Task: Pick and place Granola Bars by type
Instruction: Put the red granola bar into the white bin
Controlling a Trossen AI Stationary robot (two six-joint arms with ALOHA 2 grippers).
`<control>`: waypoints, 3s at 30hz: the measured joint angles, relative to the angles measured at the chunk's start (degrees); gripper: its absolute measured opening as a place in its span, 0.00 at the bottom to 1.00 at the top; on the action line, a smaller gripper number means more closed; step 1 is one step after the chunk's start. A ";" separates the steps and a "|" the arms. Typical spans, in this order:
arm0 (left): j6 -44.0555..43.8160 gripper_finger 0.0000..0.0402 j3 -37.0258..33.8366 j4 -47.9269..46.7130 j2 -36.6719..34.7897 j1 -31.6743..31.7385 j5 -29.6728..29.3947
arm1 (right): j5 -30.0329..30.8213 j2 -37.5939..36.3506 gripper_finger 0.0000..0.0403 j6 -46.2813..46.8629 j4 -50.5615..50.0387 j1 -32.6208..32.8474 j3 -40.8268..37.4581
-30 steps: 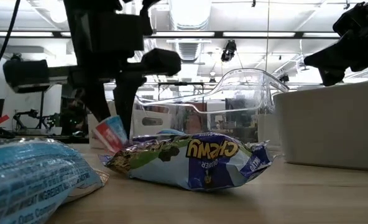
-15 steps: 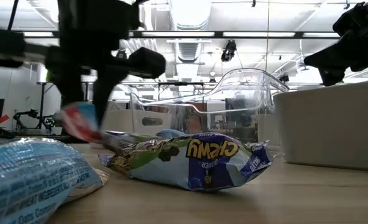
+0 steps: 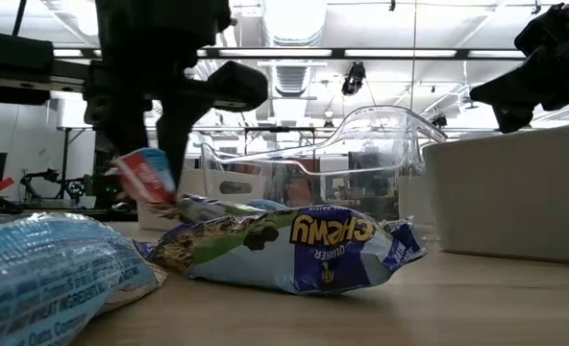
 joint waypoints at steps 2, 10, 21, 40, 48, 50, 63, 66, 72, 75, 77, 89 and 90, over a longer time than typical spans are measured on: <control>0.00 0.09 0.00 1.27 0.08 0.06 -0.30 | 0.00 0.00 0.03 0.00 -0.02 0.00 0.00; -0.05 0.09 -1.40 5.16 0.13 0.48 -0.34 | 0.00 0.00 0.03 0.00 -0.01 0.01 0.00; -0.20 0.09 -5.41 13.80 0.19 0.55 -4.16 | -0.02 0.00 0.03 0.00 0.00 0.00 0.00; -3.79 0.13 -6.67 17.27 0.19 0.67 -0.63 | -0.02 0.02 0.03 0.00 0.00 0.02 0.00; -3.61 0.24 -6.69 17.25 0.19 0.65 -1.51 | -0.02 0.02 0.03 0.00 0.00 0.00 -0.02; -3.58 0.24 -6.69 16.99 0.19 0.65 -1.70 | -0.02 0.01 0.03 0.00 -0.01 0.00 0.00; 0.71 0.24 -8.30 14.11 0.19 0.63 -4.89 | 0.00 0.02 0.03 0.00 0.00 0.00 0.00; 0.90 0.24 -8.46 13.97 0.19 0.63 -4.89 | -0.02 0.02 0.03 0.00 0.00 0.00 0.00; 1.36 0.24 -8.55 13.95 0.19 0.67 -4.89 | -0.02 0.02 0.03 0.00 0.00 0.02 0.00; 1.36 0.24 -8.55 13.96 0.24 0.70 -4.89 | 0.00 0.02 0.03 0.00 0.00 0.01 -0.01; 1.36 0.23 -8.55 13.97 0.54 0.70 -5.39 | -0.01 0.01 0.03 0.00 0.00 0.00 0.00; 0.64 0.02 -8.55 13.59 0.39 0.70 -5.79 | -0.01 0.02 0.03 0.00 0.00 0.00 0.00; 0.20 0.02 -8.55 13.40 0.28 0.70 -5.76 | 0.00 0.02 0.03 0.00 0.00 0.00 0.00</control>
